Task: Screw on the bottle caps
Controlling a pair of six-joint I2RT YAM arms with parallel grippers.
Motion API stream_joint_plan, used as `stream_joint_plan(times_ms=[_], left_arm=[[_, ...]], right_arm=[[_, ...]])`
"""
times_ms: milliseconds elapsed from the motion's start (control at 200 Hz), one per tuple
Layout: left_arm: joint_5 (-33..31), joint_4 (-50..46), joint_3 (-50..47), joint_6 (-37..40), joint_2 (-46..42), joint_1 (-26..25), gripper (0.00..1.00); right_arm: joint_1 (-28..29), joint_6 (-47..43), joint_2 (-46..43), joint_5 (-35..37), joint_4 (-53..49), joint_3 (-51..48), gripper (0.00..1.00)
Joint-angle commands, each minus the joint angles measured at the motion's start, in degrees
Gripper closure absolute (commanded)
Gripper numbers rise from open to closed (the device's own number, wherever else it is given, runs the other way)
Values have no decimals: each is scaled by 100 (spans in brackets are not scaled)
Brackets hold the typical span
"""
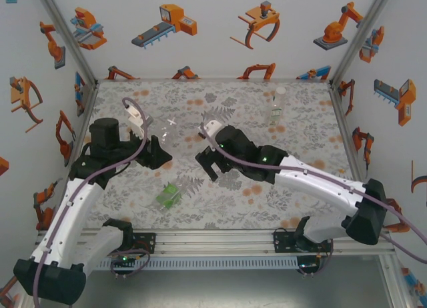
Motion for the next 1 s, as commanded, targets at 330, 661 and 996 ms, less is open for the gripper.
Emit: stream_joint_plan(times_ms=[330,661,996], left_arm=[[30,915,-366,-673,-716,250,100],[-55,1015,-481,-754,-1144,250,100],[-87,1030,-436,-768,-1261,250,100]], right_arm=[[-491,2997,1680,-883,-1203,823,37],[-489,2818,2549,-686,-1656,1636,45],[-489,2531,3252,-992,-1716,2305,50]])
